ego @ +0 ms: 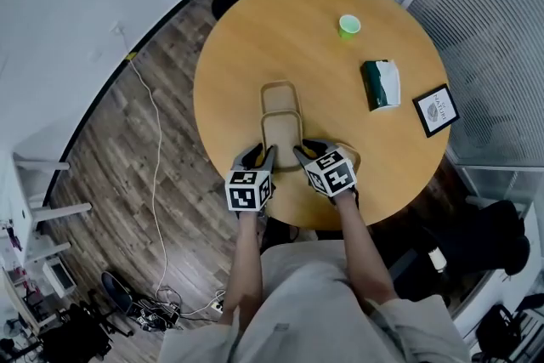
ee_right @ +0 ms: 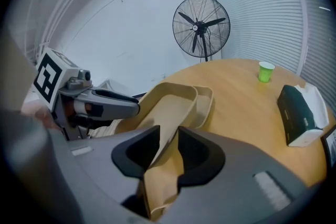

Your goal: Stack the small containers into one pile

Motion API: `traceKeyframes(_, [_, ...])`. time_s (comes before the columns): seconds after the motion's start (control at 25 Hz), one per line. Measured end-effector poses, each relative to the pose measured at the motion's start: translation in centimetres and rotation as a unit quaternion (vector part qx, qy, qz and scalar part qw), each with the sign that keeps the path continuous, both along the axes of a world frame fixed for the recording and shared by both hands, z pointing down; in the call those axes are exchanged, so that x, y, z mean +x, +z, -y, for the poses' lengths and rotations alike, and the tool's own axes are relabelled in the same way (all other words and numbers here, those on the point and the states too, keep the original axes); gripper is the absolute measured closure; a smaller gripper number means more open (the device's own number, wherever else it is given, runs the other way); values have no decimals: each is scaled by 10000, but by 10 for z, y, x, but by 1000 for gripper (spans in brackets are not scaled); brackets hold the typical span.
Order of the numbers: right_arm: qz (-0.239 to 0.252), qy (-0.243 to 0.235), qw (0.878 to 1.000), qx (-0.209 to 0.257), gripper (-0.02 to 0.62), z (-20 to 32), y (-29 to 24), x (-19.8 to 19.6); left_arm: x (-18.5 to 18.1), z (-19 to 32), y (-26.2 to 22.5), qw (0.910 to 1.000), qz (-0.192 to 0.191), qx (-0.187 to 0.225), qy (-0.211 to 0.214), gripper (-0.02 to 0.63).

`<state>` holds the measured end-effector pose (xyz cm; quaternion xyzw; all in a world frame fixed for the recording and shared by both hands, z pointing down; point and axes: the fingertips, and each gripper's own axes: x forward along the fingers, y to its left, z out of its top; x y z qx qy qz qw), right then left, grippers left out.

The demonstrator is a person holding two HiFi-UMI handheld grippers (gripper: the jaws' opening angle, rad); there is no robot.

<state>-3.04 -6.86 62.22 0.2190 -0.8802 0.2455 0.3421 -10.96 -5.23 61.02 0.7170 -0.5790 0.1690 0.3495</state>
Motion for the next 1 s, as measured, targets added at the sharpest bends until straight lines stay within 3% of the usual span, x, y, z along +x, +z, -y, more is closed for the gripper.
traceKeyframes(0.56, [-210, -230, 9987, 407, 488, 67, -14, -22, -21, 66, -8, 9993, 153, 134, 308, 486])
traceKeyframes(1.0, [-436, -184, 9988, 105, 487, 107, 9, -30, -24, 96, 17, 9980, 215, -147, 575, 486])
